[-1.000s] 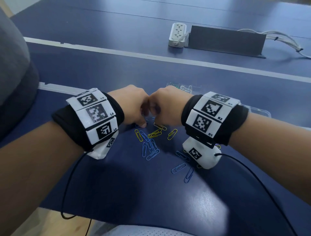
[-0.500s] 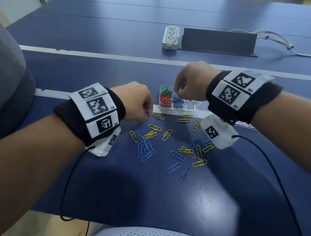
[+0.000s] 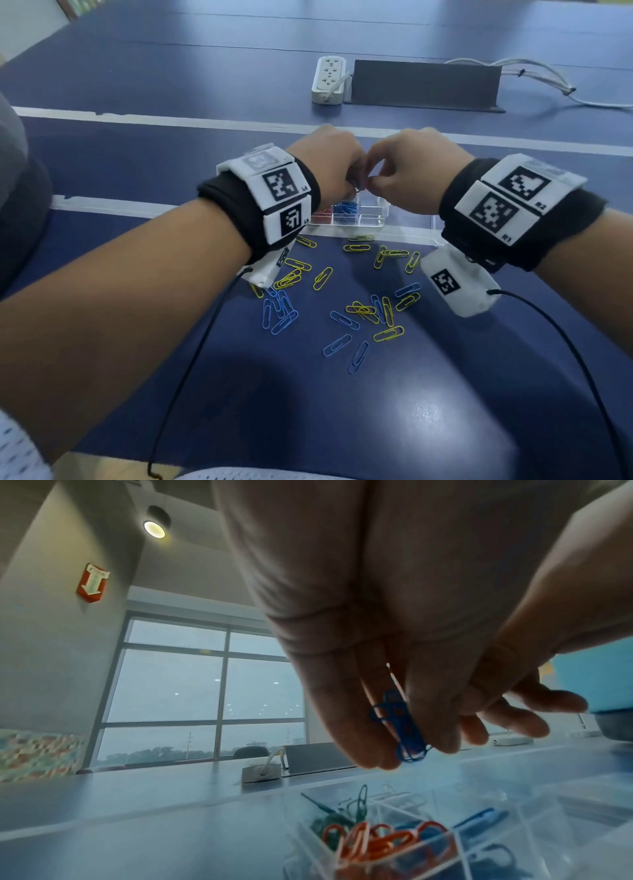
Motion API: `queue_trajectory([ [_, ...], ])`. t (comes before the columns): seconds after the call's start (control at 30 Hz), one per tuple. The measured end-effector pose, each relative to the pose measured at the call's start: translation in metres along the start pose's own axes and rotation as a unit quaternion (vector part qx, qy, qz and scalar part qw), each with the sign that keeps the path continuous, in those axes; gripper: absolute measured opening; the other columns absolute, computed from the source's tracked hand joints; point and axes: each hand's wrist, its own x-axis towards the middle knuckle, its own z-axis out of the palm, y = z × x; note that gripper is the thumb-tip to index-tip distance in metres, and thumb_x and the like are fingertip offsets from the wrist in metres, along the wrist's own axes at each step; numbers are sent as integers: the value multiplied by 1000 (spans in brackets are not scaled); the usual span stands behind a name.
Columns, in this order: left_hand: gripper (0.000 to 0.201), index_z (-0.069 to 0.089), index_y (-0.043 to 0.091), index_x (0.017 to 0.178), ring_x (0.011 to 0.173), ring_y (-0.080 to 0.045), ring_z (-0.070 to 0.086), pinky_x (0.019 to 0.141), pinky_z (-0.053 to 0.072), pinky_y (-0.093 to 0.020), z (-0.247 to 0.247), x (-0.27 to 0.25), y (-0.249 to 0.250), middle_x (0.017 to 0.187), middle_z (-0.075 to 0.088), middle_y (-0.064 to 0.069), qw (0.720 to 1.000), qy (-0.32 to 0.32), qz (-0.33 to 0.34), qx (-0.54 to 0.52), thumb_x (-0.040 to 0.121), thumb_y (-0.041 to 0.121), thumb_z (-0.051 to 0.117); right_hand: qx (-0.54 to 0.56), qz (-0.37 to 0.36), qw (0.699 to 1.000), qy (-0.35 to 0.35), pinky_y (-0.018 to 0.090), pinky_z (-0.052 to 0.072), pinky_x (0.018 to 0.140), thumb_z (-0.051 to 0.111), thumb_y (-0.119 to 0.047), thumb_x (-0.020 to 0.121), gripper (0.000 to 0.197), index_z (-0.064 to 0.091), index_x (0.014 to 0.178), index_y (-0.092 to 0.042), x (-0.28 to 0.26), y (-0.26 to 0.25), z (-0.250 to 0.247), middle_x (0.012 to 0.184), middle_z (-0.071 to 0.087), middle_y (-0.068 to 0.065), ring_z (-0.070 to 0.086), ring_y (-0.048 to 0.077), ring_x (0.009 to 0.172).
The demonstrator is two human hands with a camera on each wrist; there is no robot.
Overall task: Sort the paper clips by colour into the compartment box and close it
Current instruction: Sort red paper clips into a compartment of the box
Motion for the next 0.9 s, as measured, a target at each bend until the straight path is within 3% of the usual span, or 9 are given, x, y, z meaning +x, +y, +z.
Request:
queue_trajectory([
  [0.1, 20, 73, 18, 98, 82, -13, 57, 75, 40, -22, 3, 5, 3, 97, 72, -1, 1000, -12, 1, -1, 81, 12, 65, 5, 12, 1000, 9, 27, 42, 83, 54, -25, 83, 24, 68, 102, -23, -7, 11, -1, 89, 61, 0, 51, 20, 87],
  [0.2, 18, 74, 20, 96, 88, -17, 62, 83, 50, -29, 6, 3, 2, 94, 71, -1, 1000, -17, -4, 1, 81, 14, 65, 19, 18, 1000, 9, 31, 47, 88, 54, -23, 81, 24, 67, 102, -25, -14, 18, 1, 81, 61, -3, 55, 21, 88],
  [0.4, 23, 74, 23, 94, 87, -23, 64, 86, 52, -36, 5, -4, -3, 78, 60, 1, 999, -33, -27, 21, 82, 11, 58, 22, 8, 1000, 3, 30, 47, 84, 51, -20, 84, 23, 67, 100, -27, -26, 18, 3, 81, 64, -4, 49, 17, 82],
  [0.6, 30, 63, 23, 118, 119, -26, 49, 100, 42, -45, 18, -9, -9, 125, 54, -3, 993, -72, 7, 94, 91, 19, 49, 0, -8, 999, -39, 28, 46, 81, 51, -22, 84, 23, 69, 96, -28, -35, 16, 8, 96, 72, 1, 52, 21, 80],
  [0.7, 29, 67, 18, 113, 117, -28, 49, 99, 42, -43, 22, -10, -11, 124, 57, -6, 989, -87, 31, 118, 92, 18, 47, -13, -16, 998, -53, 28, 46, 80, 51, -22, 84, 22, 70, 96, -28, -40, 16, 10, 97, 72, 1, 52, 20, 80],
  [0.8, 29, 68, 17, 111, 114, -30, 49, 99, 42, -41, 20, -13, -12, 121, 60, -7, 991, -64, 42, 114, 91, 18, 46, -37, -33, 992, -114, 30, 51, 83, 53, -17, 82, 23, 71, 91, -29, -49, 16, 8, 91, 72, -2, 61, 22, 83],
  [0.9, 27, 65, 21, 113, 113, -26, 48, 100, 38, -35, 17, -20, -10, 118, 58, -5, 995, -33, 47, 84, 91, 23, 49, -89, -65, 975, -194, 25, 50, 77, 58, -15, 78, 21, 70, 85, -31, -58, 17, 8, 80, 71, -12, 61, 10, 75],
])
